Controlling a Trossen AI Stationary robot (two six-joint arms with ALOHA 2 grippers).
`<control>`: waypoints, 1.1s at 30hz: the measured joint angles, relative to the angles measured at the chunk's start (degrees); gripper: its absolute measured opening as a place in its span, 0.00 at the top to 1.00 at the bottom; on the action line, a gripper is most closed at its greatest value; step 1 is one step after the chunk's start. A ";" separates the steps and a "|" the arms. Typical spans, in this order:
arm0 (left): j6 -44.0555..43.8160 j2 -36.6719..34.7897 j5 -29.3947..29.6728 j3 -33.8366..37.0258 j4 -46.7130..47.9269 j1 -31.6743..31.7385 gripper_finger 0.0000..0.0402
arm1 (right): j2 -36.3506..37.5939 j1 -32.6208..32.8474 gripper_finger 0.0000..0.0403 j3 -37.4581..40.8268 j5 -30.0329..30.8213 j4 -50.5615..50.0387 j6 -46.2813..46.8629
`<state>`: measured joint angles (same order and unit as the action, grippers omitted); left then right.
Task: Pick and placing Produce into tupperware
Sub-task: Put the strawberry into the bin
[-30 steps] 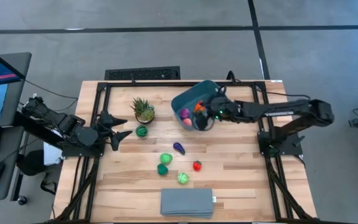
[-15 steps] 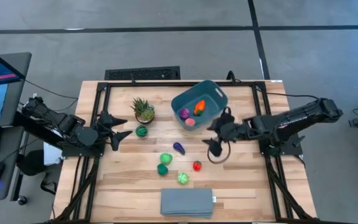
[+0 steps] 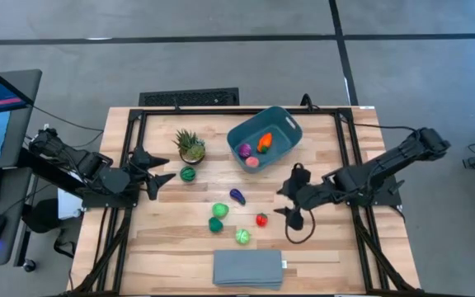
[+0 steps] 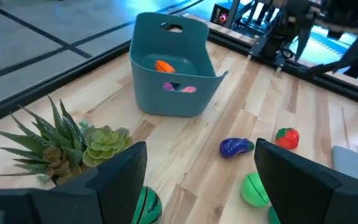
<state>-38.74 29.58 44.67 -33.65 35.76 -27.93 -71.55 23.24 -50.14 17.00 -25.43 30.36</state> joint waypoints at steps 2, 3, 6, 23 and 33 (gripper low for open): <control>-0.02 0.03 -0.46 0.00 -0.60 -0.02 0.29 | -1.62 0.54 0.20 0.00 -2.41 0.61 -2.37; -0.05 0.03 -0.65 0.00 -0.80 -0.02 0.29 | -2.72 0.72 0.20 -0.04 -3.97 1.09 -3.88; -1.07 0.03 -0.85 -0.02 -0.78 -0.02 0.29 | -6.54 0.77 0.20 0.01 -8.08 2.58 -10.54; -4.57 1.53 -3.41 0.00 -0.76 0.01 0.29 | -11.43 -3.56 0.20 -3.92 -9.78 3.29 0.11; -5.66 3.51 -3.91 0.00 -0.80 0.01 0.29 | -18.67 1.25 0.20 -3.88 -8.39 7.89 18.39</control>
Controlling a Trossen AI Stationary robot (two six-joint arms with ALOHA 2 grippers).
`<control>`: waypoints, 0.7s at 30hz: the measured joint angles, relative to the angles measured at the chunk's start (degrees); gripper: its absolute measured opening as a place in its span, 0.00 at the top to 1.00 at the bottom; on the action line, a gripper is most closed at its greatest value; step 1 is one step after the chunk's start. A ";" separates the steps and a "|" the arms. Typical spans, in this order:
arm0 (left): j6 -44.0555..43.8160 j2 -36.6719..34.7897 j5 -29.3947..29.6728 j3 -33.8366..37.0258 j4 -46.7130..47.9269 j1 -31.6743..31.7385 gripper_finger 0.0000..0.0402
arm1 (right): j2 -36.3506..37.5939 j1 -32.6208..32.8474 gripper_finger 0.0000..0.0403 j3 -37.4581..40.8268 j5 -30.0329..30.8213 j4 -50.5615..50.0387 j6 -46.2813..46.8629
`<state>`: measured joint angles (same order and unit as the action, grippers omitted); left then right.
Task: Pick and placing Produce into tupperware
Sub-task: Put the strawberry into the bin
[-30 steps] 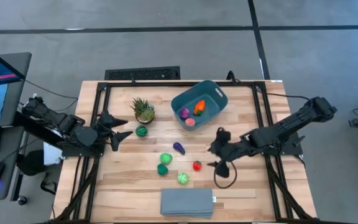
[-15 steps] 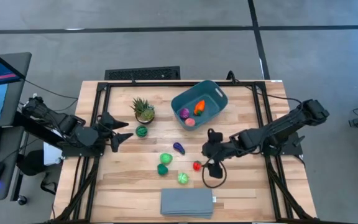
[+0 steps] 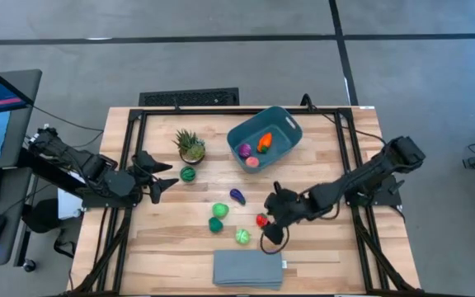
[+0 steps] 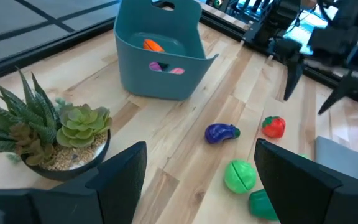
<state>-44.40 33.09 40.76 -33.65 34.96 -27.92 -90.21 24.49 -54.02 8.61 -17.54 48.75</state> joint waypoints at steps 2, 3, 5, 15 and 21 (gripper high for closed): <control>-0.28 0.02 -0.40 0.00 -0.16 0.00 0.29 | -1.13 1.58 0.19 -0.04 2.84 2.43 4.34; -0.27 0.00 -0.69 0.00 -0.23 0.00 0.29 | -1.44 2.42 0.19 -0.04 4.99 3.03 6.44; 0.90 -0.12 -0.98 0.00 -0.21 0.00 0.29 | -1.71 3.86 0.19 -0.04 10.04 3.21 11.89; 14.23 -2.83 -3.73 -0.15 2.36 0.00 0.29 | -5.55 8.47 0.22 -8.00 25.91 -2.57 39.33; 18.55 -8.75 -8.15 -0.26 8.06 0.00 0.29 | -16.34 6.71 0.28 -24.30 26.08 -21.04 51.95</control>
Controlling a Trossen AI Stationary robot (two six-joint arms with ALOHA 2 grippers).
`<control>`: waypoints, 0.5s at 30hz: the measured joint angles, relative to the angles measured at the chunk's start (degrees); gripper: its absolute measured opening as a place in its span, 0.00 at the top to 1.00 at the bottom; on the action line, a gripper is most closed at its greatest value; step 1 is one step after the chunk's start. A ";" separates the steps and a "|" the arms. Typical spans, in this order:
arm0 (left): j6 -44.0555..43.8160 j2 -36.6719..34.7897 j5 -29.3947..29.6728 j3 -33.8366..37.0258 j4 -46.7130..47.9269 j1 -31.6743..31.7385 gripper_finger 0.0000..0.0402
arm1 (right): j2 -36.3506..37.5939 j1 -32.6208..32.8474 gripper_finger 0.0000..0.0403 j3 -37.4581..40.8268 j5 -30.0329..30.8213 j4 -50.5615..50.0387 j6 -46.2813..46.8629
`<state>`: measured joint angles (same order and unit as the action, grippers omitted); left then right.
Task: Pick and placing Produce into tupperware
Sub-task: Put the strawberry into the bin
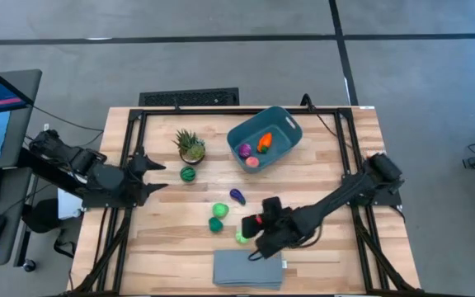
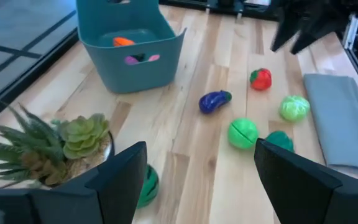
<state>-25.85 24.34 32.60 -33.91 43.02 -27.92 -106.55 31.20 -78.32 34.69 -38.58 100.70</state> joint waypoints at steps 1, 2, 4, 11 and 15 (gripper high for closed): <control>0.04 -1.30 -0.47 0.00 1.16 0.00 0.29 | -1.70 -0.17 0.29 -2.93 -0.35 -3.15 1.65; 0.02 -2.52 -0.88 0.00 1.98 0.00 0.29 | -3.34 -0.19 0.29 -5.80 -0.90 -6.67 2.84; -0.23 -5.13 -1.04 0.00 2.20 -0.02 0.29 | -6.51 -0.20 0.30 -11.74 -2.18 -13.24 5.59; -2.03 -12.94 -0.88 -0.02 2.37 0.00 0.29 | -14.72 0.14 0.30 -25.83 -6.11 -34.39 21.45; -2.83 -15.14 -0.88 -0.04 2.36 0.00 0.29 | -17.45 -1.11 0.30 -28.59 -9.78 -33.88 21.64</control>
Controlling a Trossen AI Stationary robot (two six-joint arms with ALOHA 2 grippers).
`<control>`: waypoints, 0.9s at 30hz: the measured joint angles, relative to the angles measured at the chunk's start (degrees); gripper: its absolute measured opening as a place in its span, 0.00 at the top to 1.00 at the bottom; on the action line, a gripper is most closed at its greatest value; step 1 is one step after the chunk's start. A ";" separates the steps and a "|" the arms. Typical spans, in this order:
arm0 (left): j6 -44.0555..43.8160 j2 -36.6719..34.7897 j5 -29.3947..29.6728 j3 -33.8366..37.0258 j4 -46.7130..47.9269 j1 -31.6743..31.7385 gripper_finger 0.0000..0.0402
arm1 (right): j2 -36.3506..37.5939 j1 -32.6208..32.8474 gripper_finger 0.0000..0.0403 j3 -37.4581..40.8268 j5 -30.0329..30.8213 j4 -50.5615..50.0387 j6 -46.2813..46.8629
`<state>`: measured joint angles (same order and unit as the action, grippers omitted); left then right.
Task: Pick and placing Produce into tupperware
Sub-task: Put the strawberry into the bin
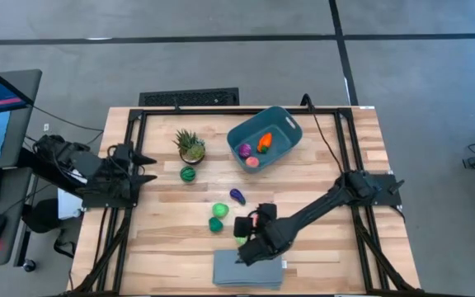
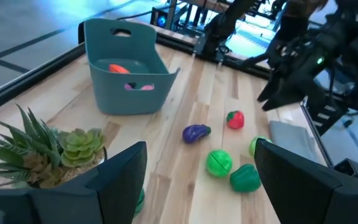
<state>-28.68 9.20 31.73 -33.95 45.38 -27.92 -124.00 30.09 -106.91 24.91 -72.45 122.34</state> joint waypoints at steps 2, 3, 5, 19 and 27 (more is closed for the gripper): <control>-0.03 -0.39 0.02 0.00 -0.16 0.00 0.29 | -1.08 -0.78 0.30 -0.56 -0.26 0.59 0.25; -0.03 -0.40 -0.01 0.00 -0.28 0.00 0.29 | -1.54 -1.21 0.30 -0.92 -0.46 1.32 0.29; 0.02 -0.38 -0.25 0.00 -0.26 0.00 0.29 | -2.03 -1.94 0.30 -1.38 -0.96 1.12 0.35; 0.57 -0.36 -1.37 0.00 -0.20 0.00 0.29 | -1.34 -2.03 0.30 -1.40 -9.64 -5.65 1.25; 1.98 -0.36 -0.85 0.00 -0.21 0.00 0.29 | -1.34 -3.81 0.30 -1.42 -9.11 -3.90 -0.16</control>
<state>-26.70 8.84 30.87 -33.95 45.17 -27.92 -125.34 26.28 -108.33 15.80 -76.36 122.18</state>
